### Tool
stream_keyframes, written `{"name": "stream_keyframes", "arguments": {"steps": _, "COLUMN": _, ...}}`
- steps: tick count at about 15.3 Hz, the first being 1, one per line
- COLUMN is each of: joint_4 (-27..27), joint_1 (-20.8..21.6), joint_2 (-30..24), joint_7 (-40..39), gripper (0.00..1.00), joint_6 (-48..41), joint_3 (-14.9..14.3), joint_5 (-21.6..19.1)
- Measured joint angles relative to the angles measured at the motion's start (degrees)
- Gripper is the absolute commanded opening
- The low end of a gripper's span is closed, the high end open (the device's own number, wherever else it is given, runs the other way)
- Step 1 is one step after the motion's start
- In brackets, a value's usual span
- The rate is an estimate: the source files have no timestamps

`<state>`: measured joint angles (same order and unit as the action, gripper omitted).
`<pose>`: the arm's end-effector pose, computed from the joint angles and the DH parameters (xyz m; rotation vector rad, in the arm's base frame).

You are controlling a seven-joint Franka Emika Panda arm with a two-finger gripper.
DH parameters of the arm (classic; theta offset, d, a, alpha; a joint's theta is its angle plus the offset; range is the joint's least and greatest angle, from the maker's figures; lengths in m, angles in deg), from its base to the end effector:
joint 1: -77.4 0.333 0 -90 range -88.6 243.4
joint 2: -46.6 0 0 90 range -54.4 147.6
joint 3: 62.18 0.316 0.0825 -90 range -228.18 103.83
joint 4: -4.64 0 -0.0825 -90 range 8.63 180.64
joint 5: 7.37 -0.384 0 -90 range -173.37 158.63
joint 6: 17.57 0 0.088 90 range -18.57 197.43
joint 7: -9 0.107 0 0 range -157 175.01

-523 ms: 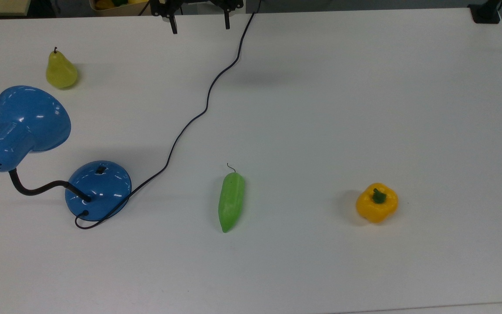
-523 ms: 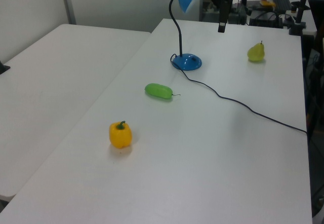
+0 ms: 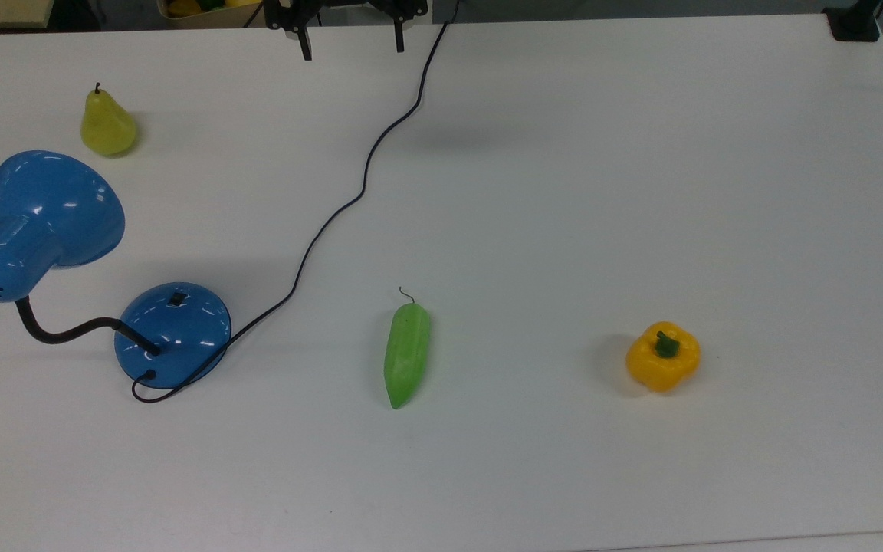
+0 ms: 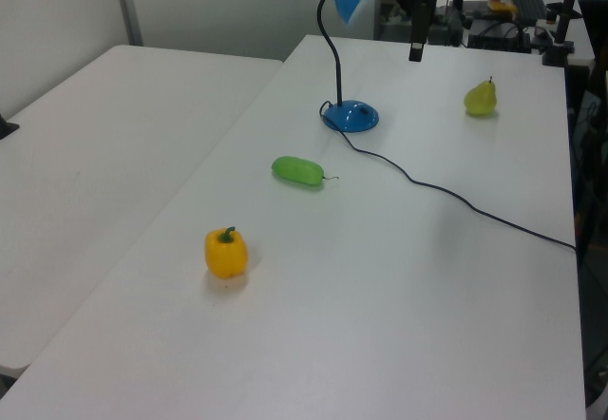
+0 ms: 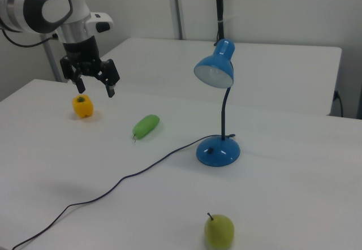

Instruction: Turn on desk lamp

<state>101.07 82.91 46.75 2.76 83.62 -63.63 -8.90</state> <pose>0.5690 0.0428 0.5872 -3.1023 -0.2731 -0.1261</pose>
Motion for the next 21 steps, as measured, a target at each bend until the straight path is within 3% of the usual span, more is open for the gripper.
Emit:
{"name": "stream_keyframes", "arguments": {"steps": 6, "joint_4": 0.01, "joint_1": -0.04, "joint_2": 0.01, "joint_7": -0.12, "gripper": 1.00, "joint_6": 0.00, "joint_3": -0.03, "joint_5": 0.00}}
{"name": "stream_keyframes", "arguments": {"steps": 7, "joint_4": 0.01, "joint_1": -0.04, "joint_2": 0.01, "joint_7": -0.12, "gripper": 0.96, "joint_6": 0.00, "joint_3": -0.04, "joint_5": 0.00}}
{"name": "stream_keyframes", "arguments": {"steps": 12, "joint_4": 0.01, "joint_1": -0.08, "joint_2": 0.01, "joint_7": -0.15, "gripper": 0.59, "joint_6": 0.00, "joint_3": -0.10, "joint_5": 0.00}}
{"name": "stream_keyframes", "arguments": {"steps": 15, "joint_4": 0.00, "joint_1": -0.13, "joint_2": 0.01, "joint_7": -0.20, "gripper": 0.51, "joint_6": 0.00, "joint_3": -0.19, "joint_5": 0.00}}
{"name": "stream_keyframes", "arguments": {"steps": 19, "joint_4": 0.00, "joint_1": -0.13, "joint_2": 0.01, "joint_7": -0.21, "gripper": 0.25, "joint_6": 0.00, "joint_3": -0.20, "joint_5": 0.00}}
{"name": "stream_keyframes", "arguments": {"steps": 21, "joint_4": 0.00, "joint_1": -0.13, "joint_2": 0.01, "joint_7": -0.21, "gripper": 0.17, "joint_6": 0.00, "joint_3": -0.20, "joint_5": 0.00}}
